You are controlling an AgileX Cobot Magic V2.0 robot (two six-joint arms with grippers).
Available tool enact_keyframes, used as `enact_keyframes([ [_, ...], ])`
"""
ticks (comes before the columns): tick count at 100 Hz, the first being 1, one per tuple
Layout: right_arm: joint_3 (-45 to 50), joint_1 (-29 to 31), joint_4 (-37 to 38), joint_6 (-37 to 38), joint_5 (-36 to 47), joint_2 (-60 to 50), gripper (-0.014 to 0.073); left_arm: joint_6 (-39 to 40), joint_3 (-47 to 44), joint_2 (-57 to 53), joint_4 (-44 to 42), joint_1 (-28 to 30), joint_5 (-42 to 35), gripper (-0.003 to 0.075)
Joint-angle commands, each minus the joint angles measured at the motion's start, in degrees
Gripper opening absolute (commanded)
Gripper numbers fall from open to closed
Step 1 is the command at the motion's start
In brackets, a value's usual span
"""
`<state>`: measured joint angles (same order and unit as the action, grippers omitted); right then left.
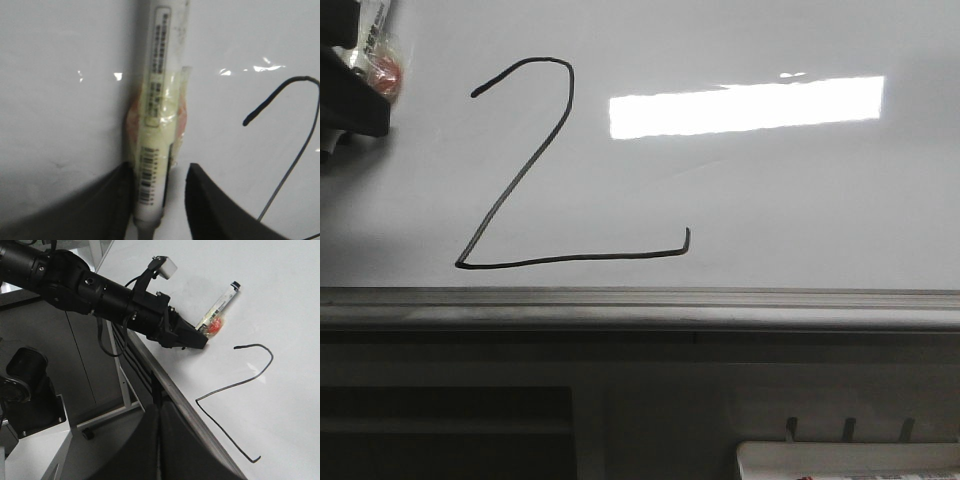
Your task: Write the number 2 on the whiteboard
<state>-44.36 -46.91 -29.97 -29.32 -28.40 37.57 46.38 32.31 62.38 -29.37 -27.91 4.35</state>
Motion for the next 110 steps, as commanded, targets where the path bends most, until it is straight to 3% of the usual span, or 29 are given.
enact_keyframes([
  [1,-1.60,0.51,-1.48,0.01,4.46,-0.05,-0.0057,0.51,1.35,0.63,-0.05,0.35,-0.48,0.0398],
  [22,-1.60,0.51,-1.08,0.01,6.25,-0.05,-0.0057,0.51,1.54,-1.86,-0.05,0.35,-0.13,0.0409],
  [42,1.03,0.51,6.29,0.01,8.85,-1.58,-0.0057,0.24,1.54,-18.25,-1.51,0.35,3.77,0.0409],
  [51,6.37,0.51,6.69,0.01,14.91,-4.24,-0.0057,0.11,1.54,-28.61,-4.22,0.35,10.34,0.0408],
  [61,15.51,0.51,6.69,0.01,27.05,-8.43,-0.0057,-1.04,1.44,-39.36,-4.23,0.35,20.27,0.0398],
  [71,26.10,0.51,6.58,0.01,42.59,-12.35,-0.0057,-7.60,0.66,-49.73,-2.30,0.25,27.79,0.0273],
  [83,35.29,0.51,6.44,0.01,54.45,-13.87,-0.0057,-13.06,-1.08,-58.61,3.60,0.25,30.53,-0.0020],
  [110,37.45,0.51,5.15,0.01,54.17,-14.01,-0.0060,-15.24,-4.76,-63.14,7.54,0.25,31.01,-0.0020],
])
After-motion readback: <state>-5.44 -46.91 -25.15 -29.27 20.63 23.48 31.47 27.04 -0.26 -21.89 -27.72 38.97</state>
